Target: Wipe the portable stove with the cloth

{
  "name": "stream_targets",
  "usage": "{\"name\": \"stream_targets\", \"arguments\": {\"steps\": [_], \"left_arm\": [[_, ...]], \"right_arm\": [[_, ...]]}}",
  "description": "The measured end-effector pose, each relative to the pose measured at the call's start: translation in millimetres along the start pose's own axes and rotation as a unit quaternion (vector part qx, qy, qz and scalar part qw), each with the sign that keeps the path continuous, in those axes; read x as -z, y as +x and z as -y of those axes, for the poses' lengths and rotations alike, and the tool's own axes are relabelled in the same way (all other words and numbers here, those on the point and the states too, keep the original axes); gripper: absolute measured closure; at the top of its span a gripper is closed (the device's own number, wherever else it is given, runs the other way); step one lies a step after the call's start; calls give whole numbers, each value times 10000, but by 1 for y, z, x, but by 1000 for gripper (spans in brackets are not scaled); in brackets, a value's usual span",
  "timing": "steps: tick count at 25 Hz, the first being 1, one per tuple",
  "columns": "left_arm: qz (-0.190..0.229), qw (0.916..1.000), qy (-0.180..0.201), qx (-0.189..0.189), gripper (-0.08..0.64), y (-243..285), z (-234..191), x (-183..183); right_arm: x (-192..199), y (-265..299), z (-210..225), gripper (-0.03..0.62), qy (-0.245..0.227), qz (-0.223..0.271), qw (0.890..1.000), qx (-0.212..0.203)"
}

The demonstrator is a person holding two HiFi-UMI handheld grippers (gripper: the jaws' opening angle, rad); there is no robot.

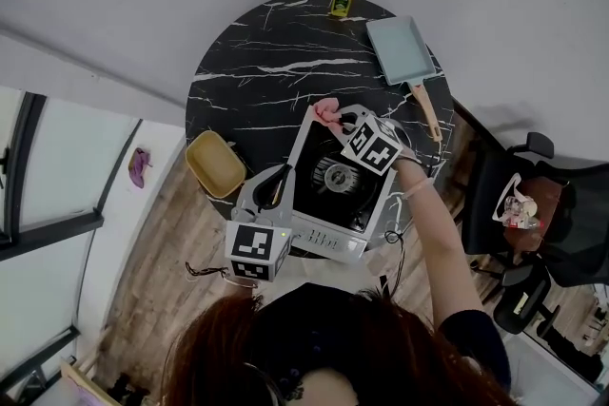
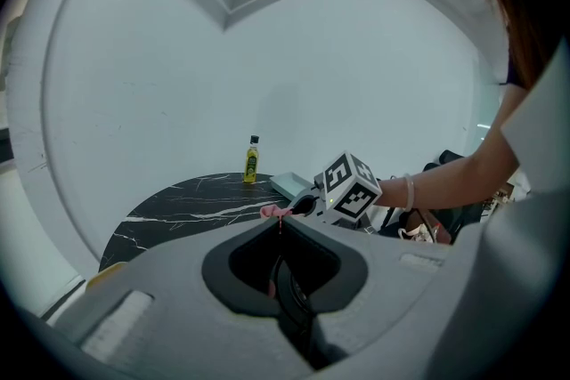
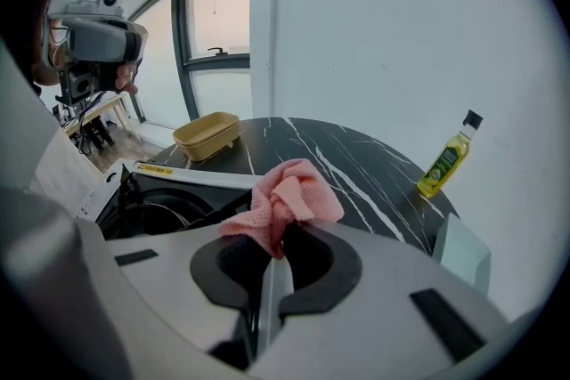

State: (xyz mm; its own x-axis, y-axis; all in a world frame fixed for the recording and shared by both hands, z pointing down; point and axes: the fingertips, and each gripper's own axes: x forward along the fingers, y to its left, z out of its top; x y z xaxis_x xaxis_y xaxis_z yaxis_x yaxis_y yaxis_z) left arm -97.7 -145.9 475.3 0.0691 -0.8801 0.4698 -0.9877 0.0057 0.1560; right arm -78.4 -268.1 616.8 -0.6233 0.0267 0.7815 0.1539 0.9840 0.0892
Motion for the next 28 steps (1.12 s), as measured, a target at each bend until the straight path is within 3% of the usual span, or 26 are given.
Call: {"name": "stream_targets", "arguments": {"steps": [15, 28], "left_arm": [[15, 10000, -30, -55, 546, -7, 3, 3], [17, 10000, -19, -96, 546, -13, 6, 5]], "right_arm": [[26, -11, 2, 560, 464, -44, 9986, -245], [42, -22, 3, 560, 281, -227, 9984, -441]]}}
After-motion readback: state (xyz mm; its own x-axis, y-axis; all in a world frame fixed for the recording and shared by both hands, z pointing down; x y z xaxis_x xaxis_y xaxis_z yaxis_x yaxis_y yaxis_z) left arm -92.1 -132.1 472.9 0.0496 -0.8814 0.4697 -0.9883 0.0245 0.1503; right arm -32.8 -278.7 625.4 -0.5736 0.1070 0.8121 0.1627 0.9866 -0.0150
